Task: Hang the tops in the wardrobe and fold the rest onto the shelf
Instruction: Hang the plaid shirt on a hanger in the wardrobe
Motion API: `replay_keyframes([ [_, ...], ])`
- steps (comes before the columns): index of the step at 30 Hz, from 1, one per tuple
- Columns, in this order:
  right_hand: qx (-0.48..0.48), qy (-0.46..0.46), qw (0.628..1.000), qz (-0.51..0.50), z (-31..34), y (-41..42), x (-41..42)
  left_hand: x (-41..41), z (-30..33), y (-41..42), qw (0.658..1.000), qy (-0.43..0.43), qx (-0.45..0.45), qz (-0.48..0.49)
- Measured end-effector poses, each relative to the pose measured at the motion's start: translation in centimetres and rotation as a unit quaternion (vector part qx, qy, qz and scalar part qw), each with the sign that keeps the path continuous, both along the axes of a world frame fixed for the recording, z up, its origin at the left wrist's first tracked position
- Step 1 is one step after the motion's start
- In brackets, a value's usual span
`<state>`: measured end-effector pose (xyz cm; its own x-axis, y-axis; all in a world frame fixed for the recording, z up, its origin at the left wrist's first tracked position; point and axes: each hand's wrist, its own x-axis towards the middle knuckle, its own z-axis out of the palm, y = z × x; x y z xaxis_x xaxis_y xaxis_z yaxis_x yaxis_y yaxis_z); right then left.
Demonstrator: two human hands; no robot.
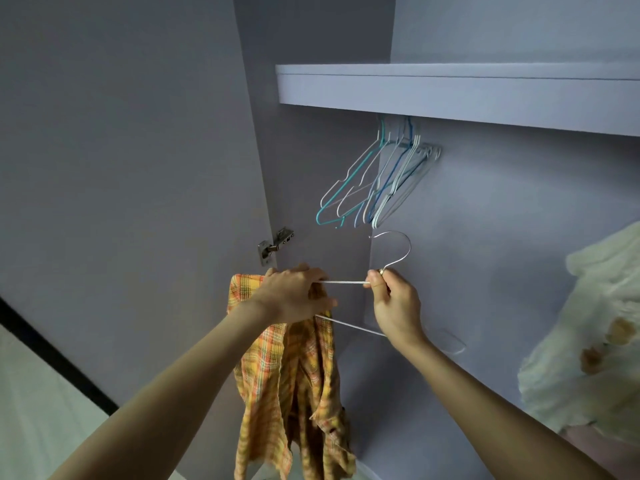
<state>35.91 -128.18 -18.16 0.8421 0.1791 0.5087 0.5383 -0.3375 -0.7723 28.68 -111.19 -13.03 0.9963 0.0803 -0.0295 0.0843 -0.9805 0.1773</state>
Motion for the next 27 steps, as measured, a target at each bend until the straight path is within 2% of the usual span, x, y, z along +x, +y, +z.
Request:
replay_keyframes([
  [2, -0.01, -0.057, 0.998, -0.003, 0.2, -0.3, 0.0, 0.1, 0.4, 0.0, 0.997, 0.041, -0.067, -0.012],
  [4, -0.013, -0.088, 0.996, 0.008, 0.5, -0.4, 0.0, 0.2, 0.2, -0.2, 0.997, 0.014, -0.073, -0.029],
  [6, 0.002, -0.07, 0.997, 0.042, 1.0, -0.2, 0.0, 0.2, -0.1, -0.3, 0.997, -0.035, -0.063, -0.029],
  [9, 0.033, -0.055, 0.996, 0.069, 2.1, 0.0, -0.2, 0.5, -0.3, 0.2, 0.993, -0.074, -0.096, 0.011],
  [12, 0.019, -0.224, 0.973, 0.056, 2.1, -0.8, -0.9, 0.7, 0.2, 1.1, 0.979, -0.114, -0.144, 0.092],
  [14, -0.044, -0.283, 0.949, 0.134, 0.7, -1.3, -1.4, 0.8, 1.0, 1.8, 0.959, -0.151, -0.196, 0.14],
  [15, -0.095, -0.255, 0.945, 0.181, -0.1, -1.3, -1.5, 0.8, 1.4, 2.1, 0.944, -0.172, -0.231, 0.159],
  [17, -0.191, -0.11, 0.944, 0.244, -1.5, -0.9, -1.2, 0.8, 2.2, 2.4, 0.912, -0.208, -0.305, 0.18],
  [20, -0.196, 0.075, 0.944, 0.256, -2.0, 0.8, -0.1, 0.5, 3.2, 1.9, 0.882, -0.224, -0.379, 0.17],
  [23, -0.156, 0.144, 0.932, 0.294, -0.8, 3.6, 0.3, 0.1, 4.2, 0.8, 0.858, -0.233, -0.435, 0.14],
  [25, -0.165, 0.15, 0.926, 0.305, -0.5, 5.2, 0.1, -0.2, 4.8, 0.4, 0.844, -0.25, -0.458, 0.126],
  [27, -0.18, 0.146, 0.933, 0.275, -0.7, 6.1, 0.1, -0.6, 5.2, 0.6, 0.832, -0.267, -0.471, 0.118],
])
